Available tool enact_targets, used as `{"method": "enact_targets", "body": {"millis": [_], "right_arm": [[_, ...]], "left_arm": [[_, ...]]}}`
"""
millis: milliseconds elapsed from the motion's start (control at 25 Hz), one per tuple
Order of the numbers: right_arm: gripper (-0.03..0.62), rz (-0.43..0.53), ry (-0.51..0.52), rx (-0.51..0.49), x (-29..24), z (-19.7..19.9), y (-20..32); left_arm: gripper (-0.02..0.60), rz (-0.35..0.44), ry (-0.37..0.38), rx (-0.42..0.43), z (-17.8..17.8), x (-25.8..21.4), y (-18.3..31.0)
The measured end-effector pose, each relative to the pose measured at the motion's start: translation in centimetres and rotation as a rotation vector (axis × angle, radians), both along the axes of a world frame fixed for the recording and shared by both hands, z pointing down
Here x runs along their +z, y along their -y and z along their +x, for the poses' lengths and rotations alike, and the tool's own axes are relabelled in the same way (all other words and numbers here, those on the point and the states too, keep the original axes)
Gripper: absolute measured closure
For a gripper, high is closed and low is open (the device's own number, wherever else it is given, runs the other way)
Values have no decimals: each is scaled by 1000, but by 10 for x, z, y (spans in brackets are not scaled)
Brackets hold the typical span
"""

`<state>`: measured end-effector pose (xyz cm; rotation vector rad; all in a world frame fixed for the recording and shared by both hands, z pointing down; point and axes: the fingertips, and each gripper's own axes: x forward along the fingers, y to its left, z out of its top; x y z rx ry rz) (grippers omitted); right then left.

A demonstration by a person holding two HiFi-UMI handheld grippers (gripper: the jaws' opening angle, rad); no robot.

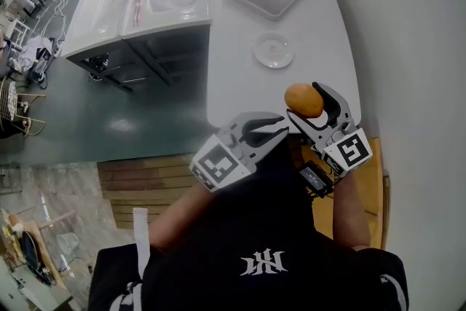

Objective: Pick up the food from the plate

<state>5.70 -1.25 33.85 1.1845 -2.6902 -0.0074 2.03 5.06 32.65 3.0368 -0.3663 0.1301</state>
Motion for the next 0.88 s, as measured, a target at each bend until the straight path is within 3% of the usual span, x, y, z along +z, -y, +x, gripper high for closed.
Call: {"method": "enact_targets", "body": {"millis": [880], "right_arm": [[270,63,60,-17,-44,-11,-75]], "left_arm": [[534,-33,-30,53,-12,-25,-56]]}}
